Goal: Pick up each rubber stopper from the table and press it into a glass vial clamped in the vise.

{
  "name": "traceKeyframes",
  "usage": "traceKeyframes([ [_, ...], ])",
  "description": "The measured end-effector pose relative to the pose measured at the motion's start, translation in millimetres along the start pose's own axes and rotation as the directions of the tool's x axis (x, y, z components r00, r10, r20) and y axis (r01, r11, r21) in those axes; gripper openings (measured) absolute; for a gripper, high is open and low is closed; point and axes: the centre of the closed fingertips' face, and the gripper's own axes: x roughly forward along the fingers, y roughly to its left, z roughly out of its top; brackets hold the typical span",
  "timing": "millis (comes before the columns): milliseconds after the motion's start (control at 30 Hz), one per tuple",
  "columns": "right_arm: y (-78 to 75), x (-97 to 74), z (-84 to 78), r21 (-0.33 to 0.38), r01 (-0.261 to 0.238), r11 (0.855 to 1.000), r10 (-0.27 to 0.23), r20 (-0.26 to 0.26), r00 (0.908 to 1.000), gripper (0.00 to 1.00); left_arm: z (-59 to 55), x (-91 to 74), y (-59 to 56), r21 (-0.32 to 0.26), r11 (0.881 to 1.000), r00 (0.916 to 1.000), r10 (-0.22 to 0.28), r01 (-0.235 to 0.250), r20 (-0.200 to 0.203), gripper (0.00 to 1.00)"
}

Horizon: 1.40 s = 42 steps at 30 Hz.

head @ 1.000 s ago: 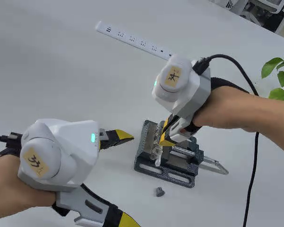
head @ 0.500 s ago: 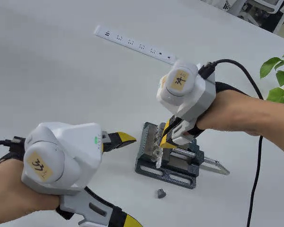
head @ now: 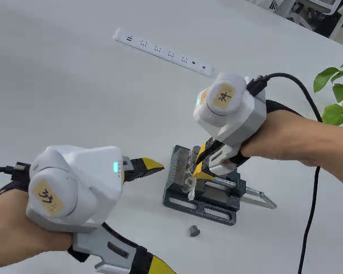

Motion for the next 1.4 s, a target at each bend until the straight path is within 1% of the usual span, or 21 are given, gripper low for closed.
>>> traceKeyframes([
  [233,-0.6,0.0,0.1,0.01,0.004,1.0,-0.004,0.013,0.9999,0.12,0.0,-0.5,0.3,-0.002,1.0,1.0,0.002,-0.002,0.001,0.94],
  [400,-2.8,-3.7,-1.1,0.021,0.011,1.0,-0.012,0.024,0.9996,0.11,-0.9,-0.5,0.7,-0.003,1.0,1.0,0.002,-0.002,0.001,0.93],
  [467,-4.1,-6.3,-0.6,0.026,0.015,1.0,-0.016,0.036,0.9992,0.12,-0.7,-0.1,0.4,-0.004,1.0,1.0,0.0,0.0,0.002,0.93],
  [800,-5.9,-14.9,-1.2,0.028,0.025,0.999,-0.027,0.069,0.9973,0.07,-1.6,-0.3,1.7,-0.003,1.0,1.0,0.001,-0.001,-0.001,0.93],
  [933,-4.4,-15.7,2.1,0.043,0.013,0.999,-0.017,0.095,0.9954,0.05,-0.1,-0.1,1.2,-0.003,1.0,1.0,0.002,-0.002,0.002,0.93],
  [1200,-3.4,-11.2,2.8,0.032,0.006,0.999,-0.009,0.089,0.996,0.01,0.6,-0.4,0.6,-0.007,1.0,1.0,0.002,-0.002,0.005,0.93],
  [1400,-2.1,-7.2,3.1,0.033,-0.001,0.999,-0.002,0.088,0.9961,0.02,-1.1,-1.3,2.1,-0.01,1.0,1.0,0.002,-0.002,0.007,0.93],
])
